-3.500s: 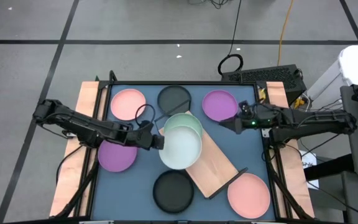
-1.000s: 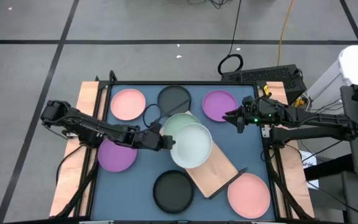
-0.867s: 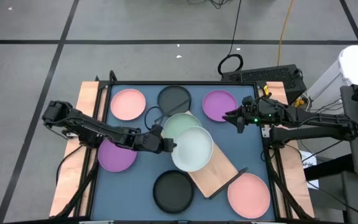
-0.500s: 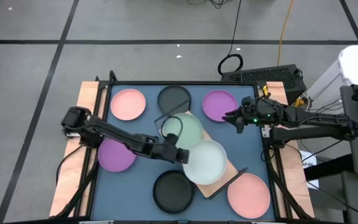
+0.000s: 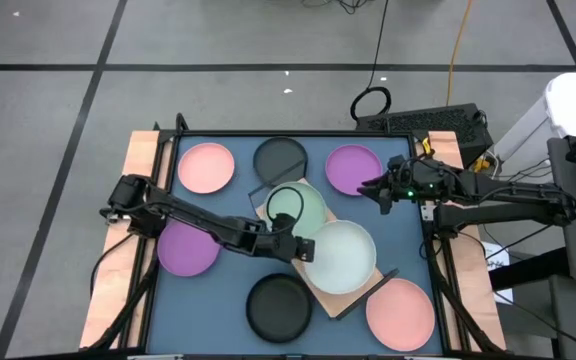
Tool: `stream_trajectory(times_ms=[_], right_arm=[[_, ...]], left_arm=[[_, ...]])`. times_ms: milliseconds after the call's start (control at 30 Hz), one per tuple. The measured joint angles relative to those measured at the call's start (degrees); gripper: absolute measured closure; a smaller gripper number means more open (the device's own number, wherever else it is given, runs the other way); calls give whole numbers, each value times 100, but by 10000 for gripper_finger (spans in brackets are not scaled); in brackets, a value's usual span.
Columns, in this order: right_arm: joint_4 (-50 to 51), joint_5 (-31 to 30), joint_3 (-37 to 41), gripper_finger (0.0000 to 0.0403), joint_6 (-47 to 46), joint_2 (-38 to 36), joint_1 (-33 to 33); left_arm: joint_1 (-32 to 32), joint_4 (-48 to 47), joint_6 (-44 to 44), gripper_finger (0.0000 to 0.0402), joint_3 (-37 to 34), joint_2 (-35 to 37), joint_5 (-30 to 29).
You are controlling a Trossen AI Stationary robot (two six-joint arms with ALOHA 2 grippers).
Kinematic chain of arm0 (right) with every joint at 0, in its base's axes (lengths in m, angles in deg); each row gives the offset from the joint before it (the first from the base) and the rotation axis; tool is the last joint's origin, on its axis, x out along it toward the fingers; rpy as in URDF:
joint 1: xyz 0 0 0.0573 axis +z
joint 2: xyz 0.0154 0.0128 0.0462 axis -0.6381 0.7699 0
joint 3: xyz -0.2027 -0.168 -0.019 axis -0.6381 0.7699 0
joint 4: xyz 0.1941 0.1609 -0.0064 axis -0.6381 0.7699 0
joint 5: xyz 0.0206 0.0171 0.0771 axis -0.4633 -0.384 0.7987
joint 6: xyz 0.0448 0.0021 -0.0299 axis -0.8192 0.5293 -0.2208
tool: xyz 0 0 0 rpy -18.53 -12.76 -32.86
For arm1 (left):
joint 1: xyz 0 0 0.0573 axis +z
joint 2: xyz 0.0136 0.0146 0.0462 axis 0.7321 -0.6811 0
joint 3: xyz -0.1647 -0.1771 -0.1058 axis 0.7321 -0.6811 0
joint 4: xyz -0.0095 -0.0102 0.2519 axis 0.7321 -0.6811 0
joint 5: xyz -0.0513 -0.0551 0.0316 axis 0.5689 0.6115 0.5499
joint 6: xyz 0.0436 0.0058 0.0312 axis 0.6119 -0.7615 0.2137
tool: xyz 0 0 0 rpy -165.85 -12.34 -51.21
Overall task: Place and stack plates onto a shelf
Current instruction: Put the light blue plate on the shelf
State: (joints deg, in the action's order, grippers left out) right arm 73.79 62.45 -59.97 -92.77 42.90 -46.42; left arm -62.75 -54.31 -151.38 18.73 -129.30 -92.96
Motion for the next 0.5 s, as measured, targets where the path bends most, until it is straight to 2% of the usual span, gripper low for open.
stream_trajectory(times_ms=[233, 333, 500], right_arm=[[-19, -10, 2, 248, -23, 22, 0], [-35, -12, 2, 248, -69, 29, 0], [-44, -12, 2, 248, -64, 39, 0]], left_arm=[[-64, -103, -267, 391, -20, -154, 43], [-130, 535, -267, 391, 6, -302, 25], [-274, 701, -602, 391, -10, -593, 142]])
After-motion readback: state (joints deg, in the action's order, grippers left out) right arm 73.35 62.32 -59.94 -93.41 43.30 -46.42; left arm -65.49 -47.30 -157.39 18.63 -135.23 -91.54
